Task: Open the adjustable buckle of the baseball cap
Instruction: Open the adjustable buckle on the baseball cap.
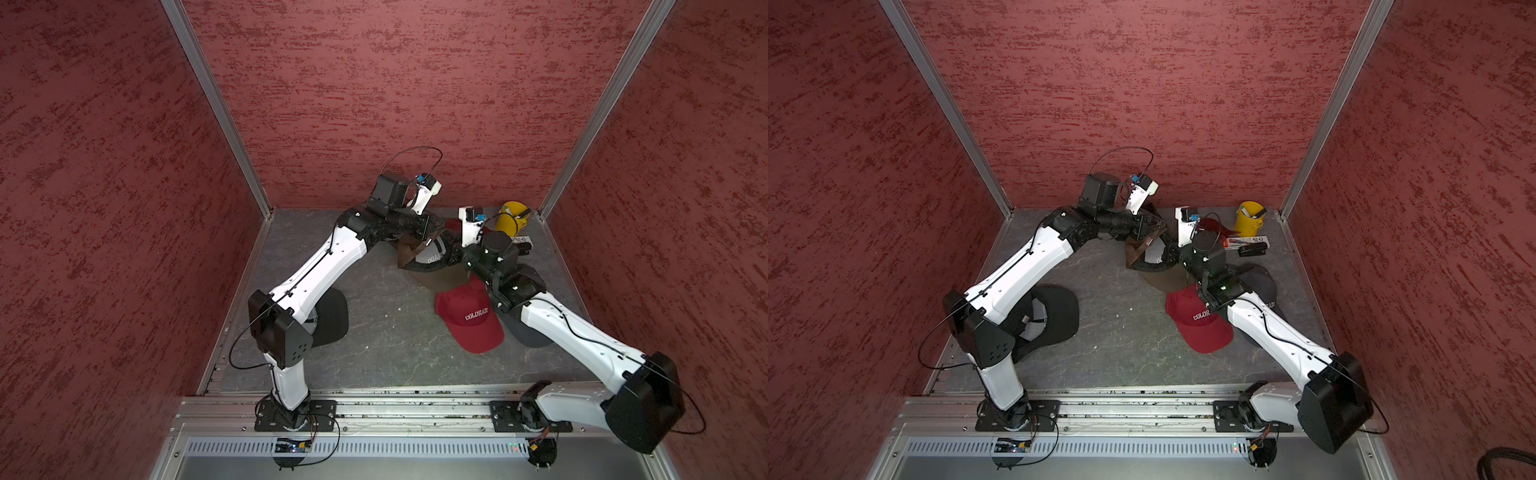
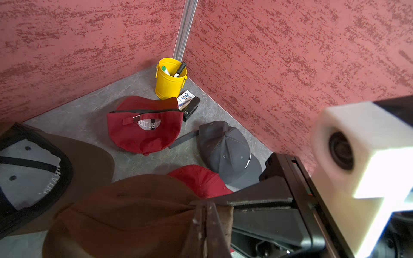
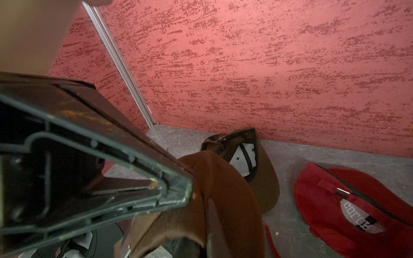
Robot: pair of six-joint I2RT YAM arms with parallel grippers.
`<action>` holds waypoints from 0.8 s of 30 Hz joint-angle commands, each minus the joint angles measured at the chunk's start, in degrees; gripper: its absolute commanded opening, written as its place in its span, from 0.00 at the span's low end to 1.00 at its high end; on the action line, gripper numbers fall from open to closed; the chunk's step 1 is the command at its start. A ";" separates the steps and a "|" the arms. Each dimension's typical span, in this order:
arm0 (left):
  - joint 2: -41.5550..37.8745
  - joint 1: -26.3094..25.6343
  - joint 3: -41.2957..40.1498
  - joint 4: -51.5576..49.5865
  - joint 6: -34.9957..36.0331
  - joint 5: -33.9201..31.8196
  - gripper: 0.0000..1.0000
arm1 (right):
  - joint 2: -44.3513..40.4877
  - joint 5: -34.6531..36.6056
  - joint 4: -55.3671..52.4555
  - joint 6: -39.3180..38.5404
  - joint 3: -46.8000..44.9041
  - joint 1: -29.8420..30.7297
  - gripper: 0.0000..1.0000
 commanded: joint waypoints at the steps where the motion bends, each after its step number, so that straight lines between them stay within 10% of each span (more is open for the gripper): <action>1: -3.31 0.26 -1.84 2.90 -0.74 1.14 0.00 | -0.24 0.50 1.31 0.46 1.92 0.28 0.00; 24: -19.77 1.32 -20.83 14.10 -3.12 1.46 0.00 | 1.43 0.21 0.04 4.40 3.47 0.09 0.00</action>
